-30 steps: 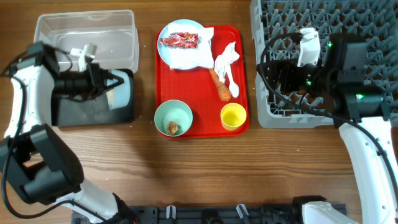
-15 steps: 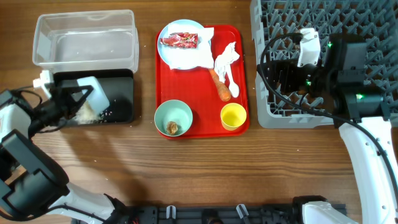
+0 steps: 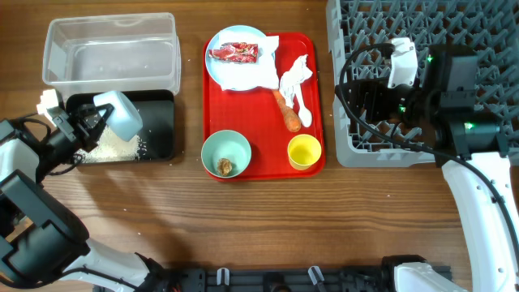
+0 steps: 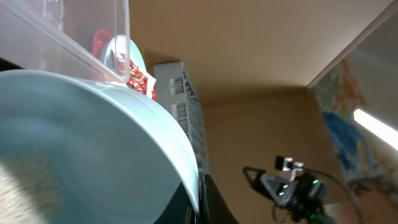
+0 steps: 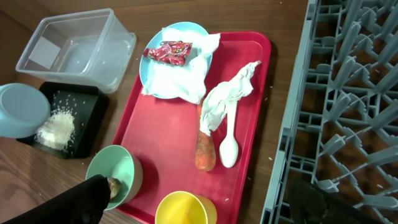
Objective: Sort waste into correct bins and load items into the dishwasher rack
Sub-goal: 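Tip the white bowl over the black tray, pouring out the rice, then return the empty white bowl to the red tray with the left gripper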
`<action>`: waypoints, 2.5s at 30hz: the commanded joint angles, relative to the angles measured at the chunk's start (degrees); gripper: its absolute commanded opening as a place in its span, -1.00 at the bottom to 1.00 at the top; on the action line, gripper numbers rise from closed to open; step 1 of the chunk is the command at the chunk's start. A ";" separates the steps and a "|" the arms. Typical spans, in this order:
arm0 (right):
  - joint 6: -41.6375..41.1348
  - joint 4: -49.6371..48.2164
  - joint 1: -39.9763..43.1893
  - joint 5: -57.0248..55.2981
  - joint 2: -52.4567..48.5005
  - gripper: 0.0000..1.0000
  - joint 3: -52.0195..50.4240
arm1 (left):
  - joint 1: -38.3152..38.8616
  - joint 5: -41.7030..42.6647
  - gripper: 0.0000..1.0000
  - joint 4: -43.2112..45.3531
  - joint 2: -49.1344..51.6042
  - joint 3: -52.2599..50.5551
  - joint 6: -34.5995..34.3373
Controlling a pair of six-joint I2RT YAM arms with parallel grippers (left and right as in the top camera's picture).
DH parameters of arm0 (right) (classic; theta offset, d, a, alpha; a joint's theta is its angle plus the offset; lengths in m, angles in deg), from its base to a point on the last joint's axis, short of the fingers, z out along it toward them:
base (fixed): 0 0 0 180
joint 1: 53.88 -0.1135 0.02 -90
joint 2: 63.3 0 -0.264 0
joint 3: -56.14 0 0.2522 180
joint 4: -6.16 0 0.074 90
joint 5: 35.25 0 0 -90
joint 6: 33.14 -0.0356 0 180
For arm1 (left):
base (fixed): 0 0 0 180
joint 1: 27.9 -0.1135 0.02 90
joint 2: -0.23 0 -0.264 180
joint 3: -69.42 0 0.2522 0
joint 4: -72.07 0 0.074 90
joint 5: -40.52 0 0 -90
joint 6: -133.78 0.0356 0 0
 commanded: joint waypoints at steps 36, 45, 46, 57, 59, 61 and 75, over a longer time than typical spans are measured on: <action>0.46 0.28 0.02 -0.57 -0.17 0.89 1.09 | 23.19 -22.64 -0.92 11.56 -22.21 3.61 -16.26; 0.61 1.01 0.02 -0.59 -0.17 0.89 1.01 | 59.49 -80.26 -0.92 16.96 -18.03 3.61 -16.63; 0.63 1.07 0.02 -0.59 -0.17 0.89 1.01 | 62.27 -84.83 -0.92 17.97 -16.50 3.61 -16.61; 0.63 1.88 0.02 -0.59 -0.17 0.89 1.01 | 71.17 -98.68 -0.92 25.03 -1.09 3.61 -16.61; 0.63 1.99 0.02 -0.59 -0.17 0.89 1.01 | 71.12 -99.36 -0.92 24.76 0.50 3.61 -16.59; 0.63 1.99 0.02 -0.74 -0.17 0.89 0.98 | 71.12 -99.34 -0.92 24.74 1.42 3.61 -16.61; 0.61 2.75 0.02 -2.58 -0.17 0.91 0.98 | 73.22 -99.32 0.99 18.21 -2.56 5.60 -18.43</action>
